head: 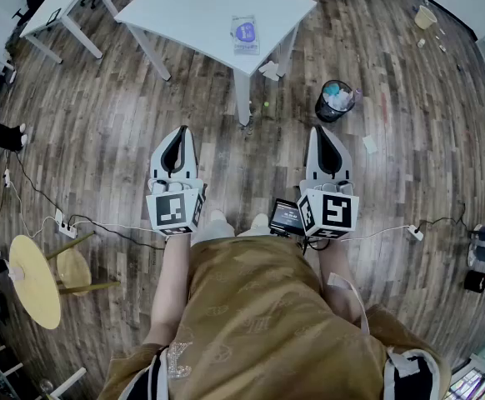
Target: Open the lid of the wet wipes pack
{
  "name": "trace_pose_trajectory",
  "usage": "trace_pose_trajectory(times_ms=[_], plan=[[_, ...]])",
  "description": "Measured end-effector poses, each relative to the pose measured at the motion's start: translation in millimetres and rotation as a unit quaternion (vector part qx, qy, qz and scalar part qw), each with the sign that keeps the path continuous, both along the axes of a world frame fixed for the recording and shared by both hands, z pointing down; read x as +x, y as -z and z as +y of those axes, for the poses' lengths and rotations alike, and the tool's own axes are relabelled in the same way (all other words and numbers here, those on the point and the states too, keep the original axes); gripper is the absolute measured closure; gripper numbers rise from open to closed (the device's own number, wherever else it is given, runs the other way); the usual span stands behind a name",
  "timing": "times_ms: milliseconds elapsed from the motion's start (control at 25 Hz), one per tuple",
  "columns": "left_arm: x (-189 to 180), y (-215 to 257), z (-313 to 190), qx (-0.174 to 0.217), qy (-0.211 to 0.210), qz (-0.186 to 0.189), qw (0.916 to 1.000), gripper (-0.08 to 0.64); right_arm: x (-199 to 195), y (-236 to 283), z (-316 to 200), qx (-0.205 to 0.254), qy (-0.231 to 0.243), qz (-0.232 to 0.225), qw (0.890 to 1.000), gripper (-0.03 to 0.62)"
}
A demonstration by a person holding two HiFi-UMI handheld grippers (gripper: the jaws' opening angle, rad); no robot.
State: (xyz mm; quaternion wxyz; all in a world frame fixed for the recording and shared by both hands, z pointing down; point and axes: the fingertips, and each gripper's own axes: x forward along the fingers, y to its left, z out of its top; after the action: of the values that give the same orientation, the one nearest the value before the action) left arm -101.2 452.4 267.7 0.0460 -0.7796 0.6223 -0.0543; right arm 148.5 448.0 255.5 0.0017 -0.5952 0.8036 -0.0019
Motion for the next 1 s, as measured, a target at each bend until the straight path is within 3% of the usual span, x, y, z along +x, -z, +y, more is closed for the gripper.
trace_pose_trajectory(times_ms=[440, 1000], plan=[[24.9, -3.8, 3.6, -0.006, -0.013, 0.006, 0.9999, 0.558, 25.1, -1.4, 4.9, -0.003, -0.008, -0.012, 1.0, 0.584], [31.2, -6.8, -23.6, -0.009, -0.029, 0.011, 0.9995, 0.558, 34.1, -8.0, -13.9, -0.013, -0.028, -0.015, 0.999, 0.584]])
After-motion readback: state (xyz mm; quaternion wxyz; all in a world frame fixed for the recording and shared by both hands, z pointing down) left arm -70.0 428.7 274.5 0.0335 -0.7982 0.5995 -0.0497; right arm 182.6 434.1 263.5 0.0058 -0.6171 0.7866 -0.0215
